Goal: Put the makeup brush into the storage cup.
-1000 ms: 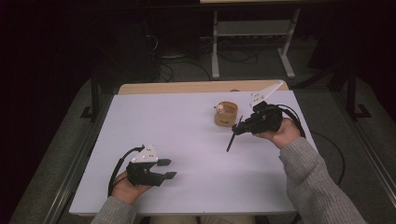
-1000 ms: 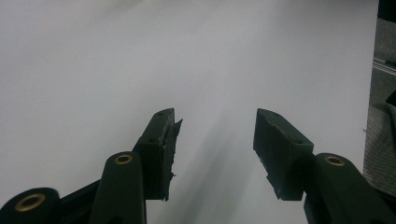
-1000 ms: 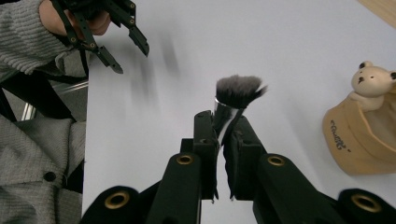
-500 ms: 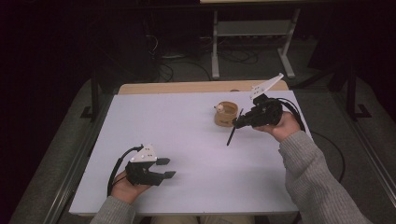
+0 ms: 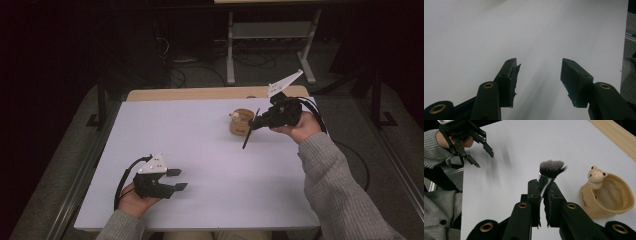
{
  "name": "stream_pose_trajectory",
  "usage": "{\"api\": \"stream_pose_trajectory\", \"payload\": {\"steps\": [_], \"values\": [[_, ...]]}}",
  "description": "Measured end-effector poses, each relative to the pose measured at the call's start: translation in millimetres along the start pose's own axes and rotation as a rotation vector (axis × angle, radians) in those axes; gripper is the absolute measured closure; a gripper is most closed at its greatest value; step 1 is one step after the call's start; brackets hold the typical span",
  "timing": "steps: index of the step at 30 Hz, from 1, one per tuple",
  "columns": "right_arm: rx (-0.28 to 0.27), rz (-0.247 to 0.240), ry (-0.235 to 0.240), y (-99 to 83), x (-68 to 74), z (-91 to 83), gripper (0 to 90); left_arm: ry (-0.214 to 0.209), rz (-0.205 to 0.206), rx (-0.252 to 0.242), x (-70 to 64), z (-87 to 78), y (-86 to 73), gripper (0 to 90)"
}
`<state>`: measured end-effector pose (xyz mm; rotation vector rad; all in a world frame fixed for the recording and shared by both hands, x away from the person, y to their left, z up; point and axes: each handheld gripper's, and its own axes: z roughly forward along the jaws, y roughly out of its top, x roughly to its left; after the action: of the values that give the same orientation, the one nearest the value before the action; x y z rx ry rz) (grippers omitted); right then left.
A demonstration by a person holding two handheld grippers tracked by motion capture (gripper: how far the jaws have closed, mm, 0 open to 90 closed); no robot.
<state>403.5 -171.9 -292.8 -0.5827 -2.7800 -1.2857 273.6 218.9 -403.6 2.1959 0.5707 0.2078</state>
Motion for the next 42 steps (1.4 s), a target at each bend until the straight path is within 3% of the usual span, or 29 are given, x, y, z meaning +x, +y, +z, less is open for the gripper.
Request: {"api": "stream_pose_trajectory", "payload": {"steps": [17, 26, 37, 42], "values": [[-0.012, -0.003, -0.06, 26.2, -14.3, -14.9, 82.5, -0.003, 0.002, -0.003, 0.4, -1.1, 0.6, 46.6], [-0.019, 0.042, -0.101, 26.9, -30.2, -19.0, 82.5, -0.002, -0.002, -0.003, 1.4, -1.7, -0.1, 45.5], [-0.028, 0.051, -0.15, 29.0, -46.2, -23.6, 82.5, 0.001, 0.0, -0.006, 0.8, -1.8, 0.5, 45.2], [-0.038, 0.097, -0.151, 31.7, -49.0, -25.2, 82.5, 0.001, -0.004, -0.014, 0.8, -2.7, 0.1, 45.1]]}}
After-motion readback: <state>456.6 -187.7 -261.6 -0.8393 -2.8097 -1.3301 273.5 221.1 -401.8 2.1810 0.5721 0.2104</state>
